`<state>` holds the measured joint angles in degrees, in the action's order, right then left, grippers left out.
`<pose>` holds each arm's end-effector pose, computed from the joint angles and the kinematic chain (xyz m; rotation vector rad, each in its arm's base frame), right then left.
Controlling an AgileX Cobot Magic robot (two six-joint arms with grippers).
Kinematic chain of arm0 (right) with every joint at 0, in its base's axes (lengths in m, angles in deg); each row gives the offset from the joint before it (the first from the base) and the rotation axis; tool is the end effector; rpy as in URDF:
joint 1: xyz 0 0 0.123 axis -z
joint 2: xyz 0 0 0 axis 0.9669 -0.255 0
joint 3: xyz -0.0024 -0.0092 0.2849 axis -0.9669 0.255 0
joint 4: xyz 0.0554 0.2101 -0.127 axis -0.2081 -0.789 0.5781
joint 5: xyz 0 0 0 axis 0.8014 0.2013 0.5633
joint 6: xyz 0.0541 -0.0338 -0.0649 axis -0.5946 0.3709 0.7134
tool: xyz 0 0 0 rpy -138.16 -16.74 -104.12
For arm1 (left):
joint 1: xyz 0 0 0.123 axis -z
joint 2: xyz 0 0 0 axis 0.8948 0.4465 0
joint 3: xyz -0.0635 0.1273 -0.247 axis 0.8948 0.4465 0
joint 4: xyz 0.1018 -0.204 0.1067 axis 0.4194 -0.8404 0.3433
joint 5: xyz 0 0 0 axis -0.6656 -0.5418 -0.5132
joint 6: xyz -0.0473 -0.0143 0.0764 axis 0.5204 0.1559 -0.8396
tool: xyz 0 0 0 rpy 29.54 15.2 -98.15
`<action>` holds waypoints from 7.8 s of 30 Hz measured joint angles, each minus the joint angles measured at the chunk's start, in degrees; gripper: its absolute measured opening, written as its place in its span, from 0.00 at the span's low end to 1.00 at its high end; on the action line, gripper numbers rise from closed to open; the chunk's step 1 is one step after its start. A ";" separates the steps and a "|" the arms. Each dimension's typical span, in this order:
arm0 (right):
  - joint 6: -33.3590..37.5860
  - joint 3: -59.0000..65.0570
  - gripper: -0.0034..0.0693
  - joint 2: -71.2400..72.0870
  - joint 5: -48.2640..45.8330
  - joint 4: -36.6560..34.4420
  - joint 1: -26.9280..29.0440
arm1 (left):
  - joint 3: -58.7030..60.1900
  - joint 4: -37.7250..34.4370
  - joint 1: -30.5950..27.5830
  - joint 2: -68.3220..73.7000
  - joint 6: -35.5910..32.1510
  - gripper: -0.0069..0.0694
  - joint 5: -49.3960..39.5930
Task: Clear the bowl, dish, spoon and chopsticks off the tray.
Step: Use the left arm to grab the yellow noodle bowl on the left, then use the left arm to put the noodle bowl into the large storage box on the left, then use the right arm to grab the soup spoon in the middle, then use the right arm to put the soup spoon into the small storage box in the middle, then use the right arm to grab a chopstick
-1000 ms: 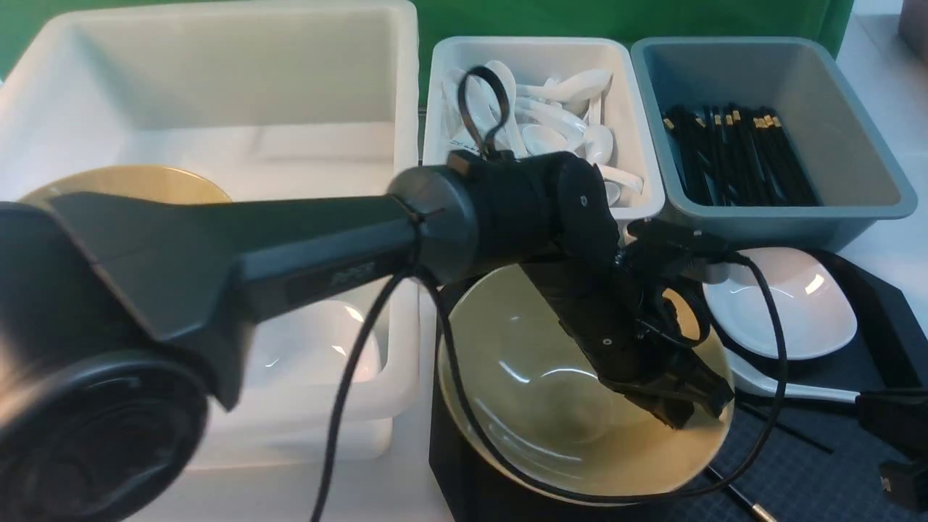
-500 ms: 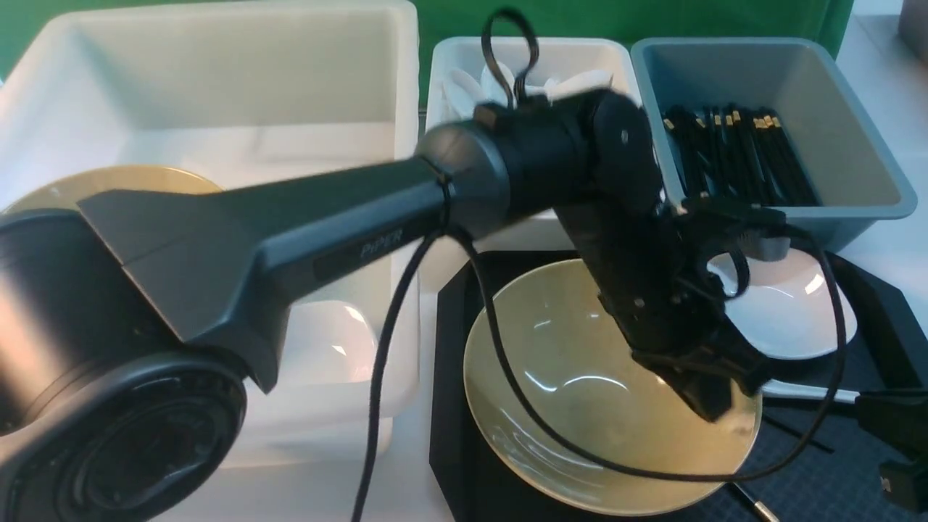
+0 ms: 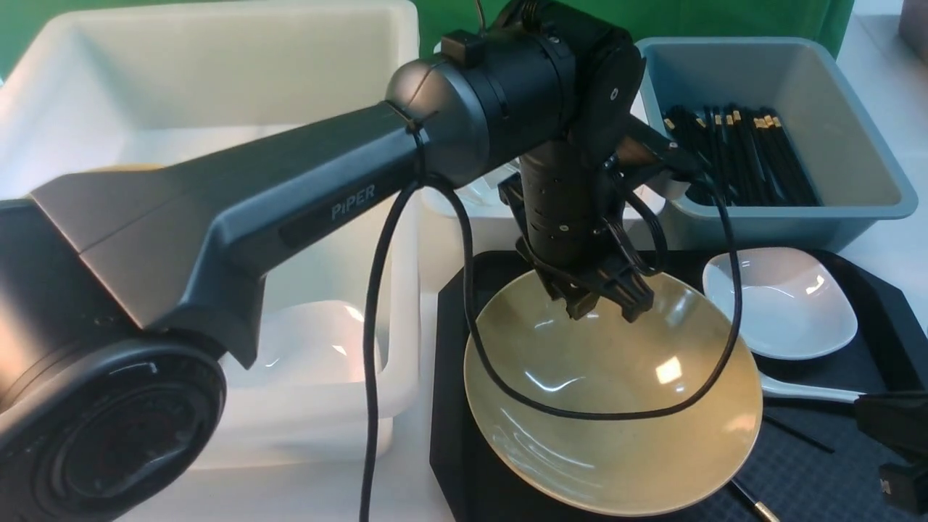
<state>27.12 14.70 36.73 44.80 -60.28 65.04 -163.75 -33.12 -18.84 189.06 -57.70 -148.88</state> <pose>0.1320 0.0374 0.2476 -0.2921 2.3122 0.2571 0.3226 -0.3186 0.2553 1.3249 2.5815 -0.1091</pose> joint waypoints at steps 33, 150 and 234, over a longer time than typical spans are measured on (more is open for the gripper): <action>0.00 0.00 0.11 0.00 -0.01 -1.07 0.00 | -0.61 2.91 -0.02 0.82 2.38 0.19 -1.00; 13.37 -24.56 0.12 -47.85 -1.99 -8.44 -0.10 | 95.80 -42.87 -38.30 -108.91 -47.09 0.08 44.68; -7.74 -35.65 0.13 -53.50 -15.60 16.02 -18.61 | 95.86 -45.76 -38.30 -110.69 -47.09 0.08 46.78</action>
<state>19.38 -20.96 -16.77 29.20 -44.26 46.43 -67.90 -78.89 -57.14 78.37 -104.79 -102.10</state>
